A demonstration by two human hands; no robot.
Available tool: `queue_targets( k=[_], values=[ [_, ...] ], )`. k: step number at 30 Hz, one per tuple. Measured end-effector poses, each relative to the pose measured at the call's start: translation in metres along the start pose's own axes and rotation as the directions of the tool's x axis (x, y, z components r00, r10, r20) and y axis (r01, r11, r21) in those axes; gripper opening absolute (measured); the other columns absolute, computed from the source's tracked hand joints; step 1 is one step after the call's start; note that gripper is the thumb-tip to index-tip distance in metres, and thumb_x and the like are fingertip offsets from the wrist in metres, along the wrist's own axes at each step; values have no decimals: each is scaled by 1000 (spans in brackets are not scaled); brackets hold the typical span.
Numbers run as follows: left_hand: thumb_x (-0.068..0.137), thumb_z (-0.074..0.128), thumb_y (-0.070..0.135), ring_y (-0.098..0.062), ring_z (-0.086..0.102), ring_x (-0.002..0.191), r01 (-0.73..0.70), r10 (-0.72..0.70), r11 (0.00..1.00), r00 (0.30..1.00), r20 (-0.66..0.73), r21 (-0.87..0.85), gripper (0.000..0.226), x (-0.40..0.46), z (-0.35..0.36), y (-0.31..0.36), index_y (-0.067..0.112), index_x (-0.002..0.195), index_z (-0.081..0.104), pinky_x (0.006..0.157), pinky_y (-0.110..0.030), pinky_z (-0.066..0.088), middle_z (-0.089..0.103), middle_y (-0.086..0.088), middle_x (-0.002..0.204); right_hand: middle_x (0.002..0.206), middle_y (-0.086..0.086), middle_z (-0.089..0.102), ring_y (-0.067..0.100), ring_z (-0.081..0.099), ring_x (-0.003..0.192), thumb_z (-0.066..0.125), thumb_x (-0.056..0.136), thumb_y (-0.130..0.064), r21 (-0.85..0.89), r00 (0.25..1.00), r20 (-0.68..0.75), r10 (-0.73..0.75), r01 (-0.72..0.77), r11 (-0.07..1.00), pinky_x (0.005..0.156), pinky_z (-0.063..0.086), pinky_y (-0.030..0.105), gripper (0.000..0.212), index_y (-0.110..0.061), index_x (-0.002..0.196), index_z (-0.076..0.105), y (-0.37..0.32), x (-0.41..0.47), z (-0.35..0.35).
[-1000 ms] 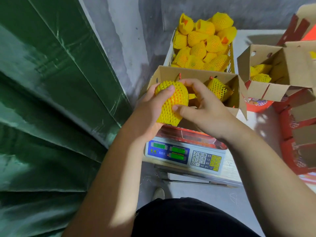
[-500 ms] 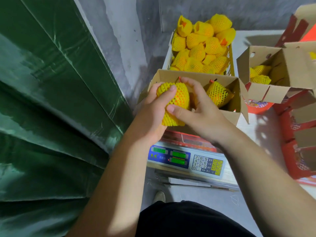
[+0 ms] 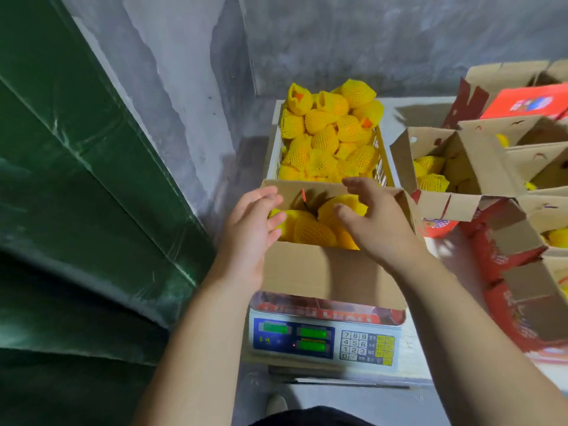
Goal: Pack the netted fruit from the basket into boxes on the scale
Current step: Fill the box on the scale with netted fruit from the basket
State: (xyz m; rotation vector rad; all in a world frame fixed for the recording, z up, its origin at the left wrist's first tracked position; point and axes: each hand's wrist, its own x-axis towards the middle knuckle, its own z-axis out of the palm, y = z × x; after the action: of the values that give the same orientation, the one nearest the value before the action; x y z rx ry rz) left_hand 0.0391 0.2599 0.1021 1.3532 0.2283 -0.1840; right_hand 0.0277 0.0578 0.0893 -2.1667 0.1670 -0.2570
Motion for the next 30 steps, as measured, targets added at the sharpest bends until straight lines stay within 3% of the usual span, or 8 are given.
queue_targets(
  k=[2, 5, 7, 10, 17, 23, 25, 30],
  values=[
    [105, 62, 26, -10, 74, 106, 4, -6, 999, 999, 37, 45, 14, 10, -1, 6, 34, 110, 73, 92, -30, 54, 78, 15, 107, 125, 2, 72, 20, 67, 113, 70, 94, -23, 397, 986, -26, 163, -140, 907, 96, 53, 35, 33, -20, 126, 68, -6, 9, 10],
    [103, 63, 25, -13, 72, 109, 19, -32, 990, 995, 98, 139, 14, 30, 3, 17, 31, 112, 72, 93, -30, 53, 76, 8, 116, 117, 14, 76, 27, 75, 101, 65, 95, -23, 860, 905, 261, 337, -376, 343, 86, 59, 34, 27, -12, 121, 66, -13, 47, 14],
    [103, 63, 23, -16, 70, 110, 18, -44, 981, 990, 136, 191, 14, 50, 13, 24, 28, 114, 71, 92, -28, 52, 74, 3, 120, 121, 15, 74, 33, 75, 103, 61, 98, -26, 907, 871, 407, 274, -421, -11, 85, 60, 37, 24, -12, 116, 65, -16, 81, 14],
    [104, 61, 20, -16, 68, 103, -15, -36, 961, 983, 180, 276, 14, 91, 37, 34, 24, 116, 69, 82, -24, 50, 71, -4, 124, 127, 18, 71, 38, 73, 108, 59, 96, -31, 891, 878, 419, 231, -349, -290, 90, 58, 42, 27, -10, 112, 65, -15, 137, 22],
    [105, 57, 14, -13, 61, 93, -2, -76, 905, 983, 167, 426, 18, 209, 111, 25, 21, 120, 64, 68, -20, 44, 67, -7, 125, 126, 25, 67, 42, 69, 107, 58, 96, -36, 808, 841, 390, 376, -116, -578, 87, 58, 51, 50, -7, 136, 57, 38, 261, 50],
    [100, 54, 4, -29, 62, 118, -95, 74, 766, 996, 58, 636, 31, 318, 162, 3, 11, 129, 63, 99, -36, 49, 67, -13, 127, 126, 24, 62, 40, 65, 108, 51, 99, -43, 741, 732, 465, 498, -14, -671, 80, 56, 54, 53, -6, 136, 55, 97, 313, 80],
    [97, 54, 3, -30, 55, 129, -194, 150, 626, 980, 128, 755, 37, 348, 177, -2, 11, 133, 60, 107, -38, 44, 60, -13, 137, 127, 25, 62, 41, 65, 112, 51, 97, -44, 751, 717, 468, 516, -16, -660, 84, 56, 54, 55, -6, 136, 55, 110, 318, 87],
    [94, 64, 24, -31, 31, 141, -360, 211, 24, 914, 347, 933, 63, 392, 193, -16, 25, 152, 37, 118, -39, 25, 33, -1, 161, 119, 22, 74, 47, 72, 104, 50, 92, -44, 733, 710, 529, 465, -106, -672, 85, 59, 56, 53, -8, 130, 61, 125, 318, 100]
  ],
)
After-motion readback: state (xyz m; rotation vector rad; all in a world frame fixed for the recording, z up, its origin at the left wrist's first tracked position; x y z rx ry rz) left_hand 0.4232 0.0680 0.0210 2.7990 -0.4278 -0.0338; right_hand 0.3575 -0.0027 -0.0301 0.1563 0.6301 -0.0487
